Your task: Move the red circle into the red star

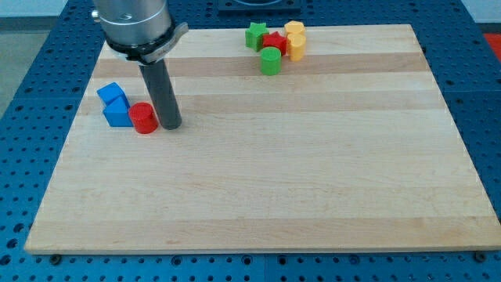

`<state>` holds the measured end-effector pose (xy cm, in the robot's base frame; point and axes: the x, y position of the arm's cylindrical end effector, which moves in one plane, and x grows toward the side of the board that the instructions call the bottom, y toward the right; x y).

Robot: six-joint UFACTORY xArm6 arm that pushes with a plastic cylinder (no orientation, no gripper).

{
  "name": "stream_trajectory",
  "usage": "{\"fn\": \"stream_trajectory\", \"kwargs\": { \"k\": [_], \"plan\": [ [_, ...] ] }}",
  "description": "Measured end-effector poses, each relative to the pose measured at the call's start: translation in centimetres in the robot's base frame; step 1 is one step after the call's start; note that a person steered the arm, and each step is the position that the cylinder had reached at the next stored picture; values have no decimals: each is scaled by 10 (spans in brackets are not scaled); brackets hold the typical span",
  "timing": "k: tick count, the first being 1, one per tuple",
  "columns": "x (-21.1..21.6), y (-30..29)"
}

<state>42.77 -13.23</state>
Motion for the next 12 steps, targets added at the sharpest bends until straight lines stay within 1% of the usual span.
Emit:
{"fn": "stream_trajectory", "kwargs": {
  "k": [1, 2, 3, 4, 5, 6, 7, 8, 9, 10, 12],
  "plan": [
    [0, 30],
    [-10, 44],
    [-32, 47],
    [-37, 47],
    [-16, 47],
    [16, 42],
    [36, 5],
    [42, -44],
    [42, -74],
    [41, -79],
    [17, -79]
  ]
}}
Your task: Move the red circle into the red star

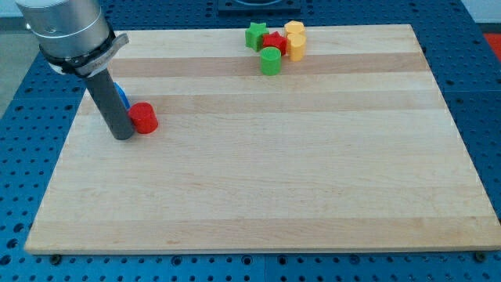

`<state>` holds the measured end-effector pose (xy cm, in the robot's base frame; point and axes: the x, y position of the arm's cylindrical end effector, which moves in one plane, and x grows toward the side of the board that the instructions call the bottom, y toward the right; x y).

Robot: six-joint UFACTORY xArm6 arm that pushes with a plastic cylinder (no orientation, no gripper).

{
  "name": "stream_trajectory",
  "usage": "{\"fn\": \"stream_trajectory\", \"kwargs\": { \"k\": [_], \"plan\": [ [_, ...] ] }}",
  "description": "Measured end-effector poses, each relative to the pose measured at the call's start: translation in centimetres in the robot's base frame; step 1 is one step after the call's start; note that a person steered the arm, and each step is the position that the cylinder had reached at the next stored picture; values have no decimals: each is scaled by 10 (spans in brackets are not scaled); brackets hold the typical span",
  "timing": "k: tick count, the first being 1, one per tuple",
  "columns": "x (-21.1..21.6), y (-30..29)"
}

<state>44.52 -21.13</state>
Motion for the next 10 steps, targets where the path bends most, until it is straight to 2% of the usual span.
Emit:
{"fn": "stream_trajectory", "kwargs": {
  "k": [2, 3, 6, 8, 10],
  "plan": [
    [-7, 25],
    [-24, 45],
    [-91, 53],
    [-98, 53],
    [-124, 76]
  ]
}}
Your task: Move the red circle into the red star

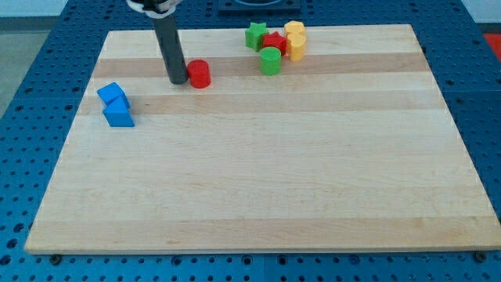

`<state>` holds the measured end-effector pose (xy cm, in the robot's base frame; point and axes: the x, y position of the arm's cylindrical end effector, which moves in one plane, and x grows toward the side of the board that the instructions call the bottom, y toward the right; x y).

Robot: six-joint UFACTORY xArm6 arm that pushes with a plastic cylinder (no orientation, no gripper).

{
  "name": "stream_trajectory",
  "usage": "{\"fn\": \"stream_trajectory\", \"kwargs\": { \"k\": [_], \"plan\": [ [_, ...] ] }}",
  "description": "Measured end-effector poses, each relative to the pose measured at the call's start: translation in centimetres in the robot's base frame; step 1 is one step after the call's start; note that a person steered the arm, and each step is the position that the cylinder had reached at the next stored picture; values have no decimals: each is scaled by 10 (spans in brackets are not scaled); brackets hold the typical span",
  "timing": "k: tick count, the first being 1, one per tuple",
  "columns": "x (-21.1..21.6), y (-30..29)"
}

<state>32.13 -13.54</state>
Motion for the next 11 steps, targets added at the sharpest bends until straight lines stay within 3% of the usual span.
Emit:
{"fn": "stream_trajectory", "kwargs": {
  "k": [2, 4, 7, 11],
  "plan": [
    [-4, 42],
    [23, 50],
    [-4, 105],
    [-10, 110]
  ]
}}
